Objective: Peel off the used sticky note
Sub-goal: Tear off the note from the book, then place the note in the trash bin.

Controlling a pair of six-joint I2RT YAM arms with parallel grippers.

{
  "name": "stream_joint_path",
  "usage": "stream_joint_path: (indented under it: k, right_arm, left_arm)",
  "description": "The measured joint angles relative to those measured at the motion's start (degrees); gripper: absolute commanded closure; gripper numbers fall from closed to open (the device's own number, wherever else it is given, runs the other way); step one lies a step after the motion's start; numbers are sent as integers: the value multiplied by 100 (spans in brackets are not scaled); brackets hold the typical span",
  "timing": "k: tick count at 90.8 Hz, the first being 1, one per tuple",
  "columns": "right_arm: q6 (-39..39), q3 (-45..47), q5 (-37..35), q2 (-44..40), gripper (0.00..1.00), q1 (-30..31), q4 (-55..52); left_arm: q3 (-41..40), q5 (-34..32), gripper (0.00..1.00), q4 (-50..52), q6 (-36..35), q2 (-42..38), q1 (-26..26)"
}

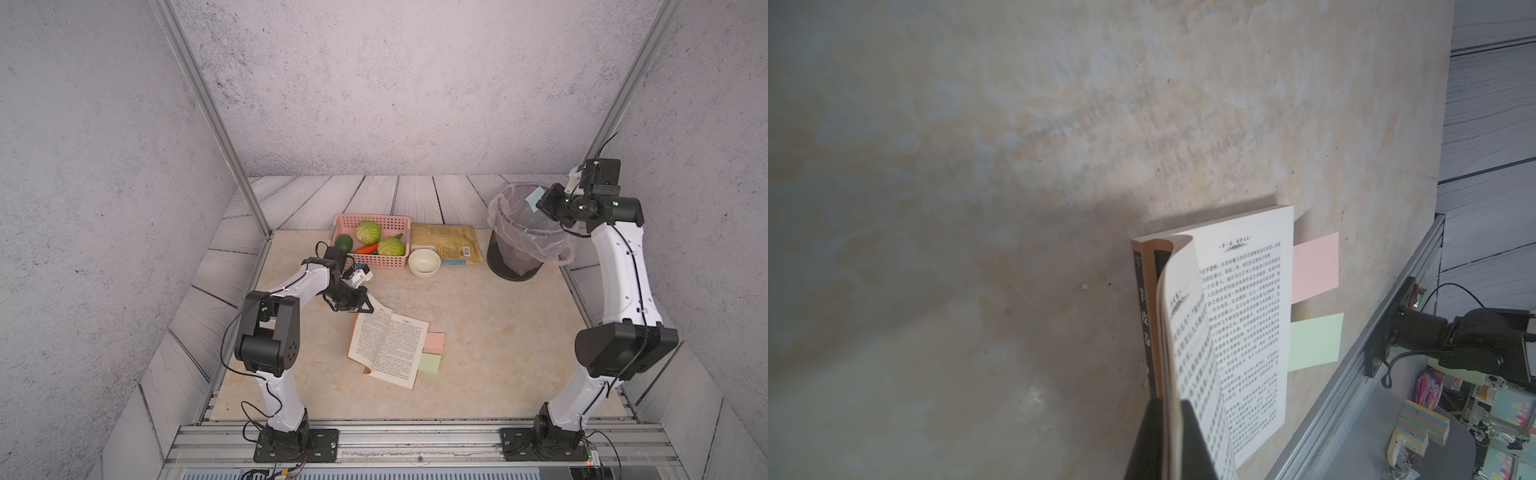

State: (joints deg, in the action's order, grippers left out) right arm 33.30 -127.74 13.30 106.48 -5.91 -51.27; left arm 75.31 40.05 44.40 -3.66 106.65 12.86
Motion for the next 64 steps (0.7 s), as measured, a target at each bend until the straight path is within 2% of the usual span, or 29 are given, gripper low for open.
stream_joint_path:
  k: [12, 15, 18, 30, 41, 56, 64]
  right_arm:
    - [37, -1274, -63, 1058, 100, -127, -83]
    - [39, -1502, -90, 1261, 97, -146, -76]
    - [42, -1655, -107, 1436, 92, -166, -81]
    - [37, -1742, -203, 1777, 84, -205, -98]
    - [-4, -1495, -337, 1792, 68, -221, -122]
    - [-72, -1252, -455, 1733, 32, -221, -140]
    - [-127, -1257, -470, 1668, 27, -221, -175]
  left_arm:
    - [0, 15, 100, -2, 0, 24, 0]
    - [0, 15, 100, -2, -2, 26, 0]
    - [0, 15, 100, -2, 0, 26, 0]
    - [0, 22, 100, -2, 0, 28, 0]
    - [0, 26, 100, -2, 0, 28, 0]
    - [0, 31, 100, -2, -2, 28, 0]
    - [0, 28, 100, -2, -2, 28, -2]
